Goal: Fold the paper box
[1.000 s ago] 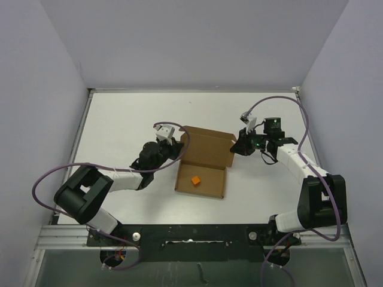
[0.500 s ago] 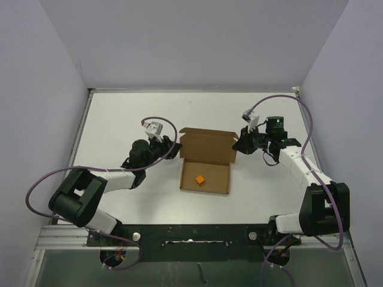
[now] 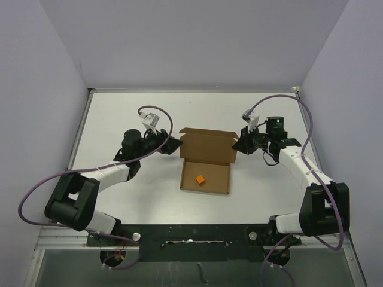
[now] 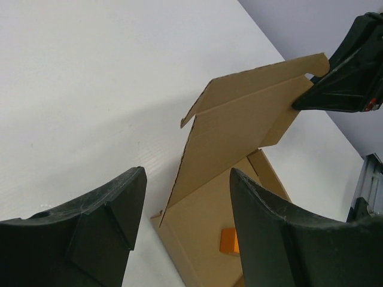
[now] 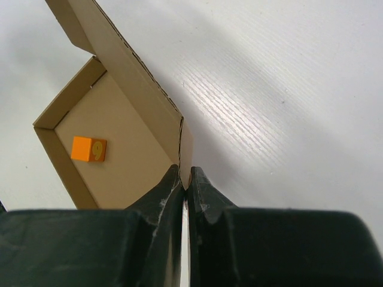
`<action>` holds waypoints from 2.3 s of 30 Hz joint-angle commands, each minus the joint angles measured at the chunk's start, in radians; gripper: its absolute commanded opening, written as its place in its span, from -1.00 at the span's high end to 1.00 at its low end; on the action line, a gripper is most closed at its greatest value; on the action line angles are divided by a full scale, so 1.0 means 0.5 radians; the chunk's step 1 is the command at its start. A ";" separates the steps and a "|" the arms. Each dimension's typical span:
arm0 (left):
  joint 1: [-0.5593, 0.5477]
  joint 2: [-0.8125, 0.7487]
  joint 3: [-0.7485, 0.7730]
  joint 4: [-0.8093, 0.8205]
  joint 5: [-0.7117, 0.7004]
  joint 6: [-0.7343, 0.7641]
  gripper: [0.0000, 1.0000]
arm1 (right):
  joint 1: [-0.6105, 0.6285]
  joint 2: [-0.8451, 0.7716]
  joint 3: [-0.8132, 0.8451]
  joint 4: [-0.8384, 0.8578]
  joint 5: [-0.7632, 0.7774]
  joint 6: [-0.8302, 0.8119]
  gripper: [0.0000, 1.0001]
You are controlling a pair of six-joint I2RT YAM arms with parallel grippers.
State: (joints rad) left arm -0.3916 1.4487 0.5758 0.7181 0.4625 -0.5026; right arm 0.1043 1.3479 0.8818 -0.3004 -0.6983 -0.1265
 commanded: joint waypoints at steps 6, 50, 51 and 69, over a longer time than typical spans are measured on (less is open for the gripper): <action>0.010 -0.006 0.331 -0.303 0.128 0.178 0.09 | -0.013 -0.051 0.068 0.062 -0.015 -0.026 1.00; -0.291 0.086 0.487 -0.318 -0.479 0.300 1.00 | 0.150 -0.083 0.123 0.191 0.325 -0.116 1.00; -0.293 0.076 0.473 -0.270 -0.537 0.290 1.00 | 0.178 -0.082 0.123 0.215 0.383 -0.140 1.00; -0.549 0.276 0.516 0.150 -1.265 0.615 1.00 | 0.438 0.130 -0.043 1.067 1.118 -0.094 1.00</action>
State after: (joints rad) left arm -0.6182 1.5673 0.7963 0.6353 -0.0956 -0.2508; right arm 0.2810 1.4170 0.8848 0.0563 -0.2157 -0.1749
